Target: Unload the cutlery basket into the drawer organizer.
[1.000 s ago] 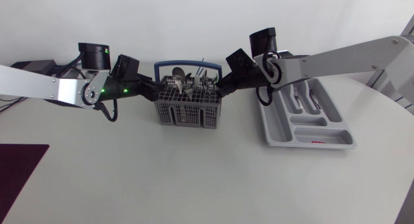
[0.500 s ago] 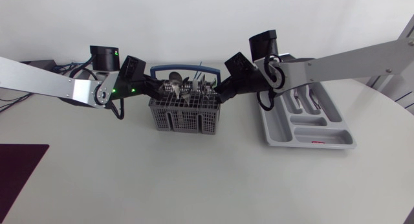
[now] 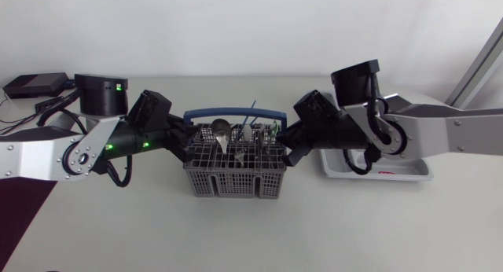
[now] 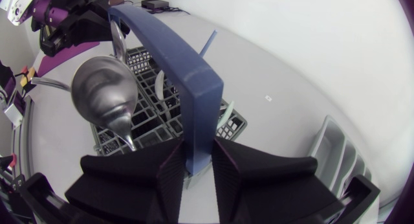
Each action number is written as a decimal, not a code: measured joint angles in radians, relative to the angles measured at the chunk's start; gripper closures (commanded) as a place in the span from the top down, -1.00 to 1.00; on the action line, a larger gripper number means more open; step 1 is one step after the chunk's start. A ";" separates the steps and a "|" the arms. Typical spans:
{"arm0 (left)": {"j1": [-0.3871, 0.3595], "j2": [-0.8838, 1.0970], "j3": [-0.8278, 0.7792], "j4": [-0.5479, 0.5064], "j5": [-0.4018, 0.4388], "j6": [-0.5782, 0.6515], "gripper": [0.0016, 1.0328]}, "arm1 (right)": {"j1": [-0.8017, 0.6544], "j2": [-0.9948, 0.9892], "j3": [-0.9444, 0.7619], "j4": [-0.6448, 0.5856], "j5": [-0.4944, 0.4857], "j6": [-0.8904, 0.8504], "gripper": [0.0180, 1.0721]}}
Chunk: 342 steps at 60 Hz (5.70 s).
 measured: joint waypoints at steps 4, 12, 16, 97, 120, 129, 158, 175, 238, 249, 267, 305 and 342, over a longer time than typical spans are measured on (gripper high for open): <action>-0.019 -0.003 -0.002 -0.010 -0.009 0.004 0.50 | 0.006 -0.016 -0.011 0.000 0.016 -0.001 0.51; -0.029 -0.093 -0.025 -0.085 -0.013 0.012 0.76 | 0.024 -0.121 -0.092 -0.032 0.054 -0.005 0.93; -0.029 -0.174 -0.036 -0.141 -0.013 0.015 0.76 | 0.025 -0.206 -0.125 -0.042 0.056 -0.005 0.93; -0.616 -0.152 0.044 -0.199 -0.566 0.267 -0.07 | 0.024 -0.841 -0.361 -0.338 0.000 -0.004 0.91; -0.649 -0.130 0.043 -0.183 -0.590 0.298 -0.95 | 0.025 -0.839 -0.361 -0.338 0.000 -0.004 0.91; -0.651 -0.117 0.043 -0.168 -0.624 0.314 -0.93 | 0.028 -0.838 -0.361 -0.338 0.000 -0.004 0.91; -0.651 -0.115 0.089 -0.226 -0.639 0.331 -0.93 | 0.180 -0.749 -0.357 -0.284 0.035 -0.004 0.91; -0.649 -0.116 0.136 -0.268 -0.666 0.332 -0.93 | 0.301 -0.601 -0.330 -0.197 0.074 -0.004 0.91; -0.679 -0.241 0.232 -0.410 -0.805 0.426 -0.93 | 0.334 -0.360 -0.263 -0.074 0.114 -0.004 0.91; -0.691 -0.247 0.232 -0.402 -0.843 0.433 -0.93 | 0.335 -0.321 -0.236 -0.068 0.117 -0.012 0.91; -0.708 -0.253 0.232 -0.388 -0.916 0.442 -0.94 | 0.345 -0.248 -0.193 -0.048 0.117 -0.027 0.91; -0.715 -0.298 0.294 -0.382 -0.937 0.430 -0.94 | 0.325 -0.262 -0.164 -0.036 0.117 -0.030 0.90; -0.717 -0.216 0.517 -0.586 -0.747 0.209 -0.94 | 0.328 -0.551 -0.210 0.076 0.278 0.001 0.73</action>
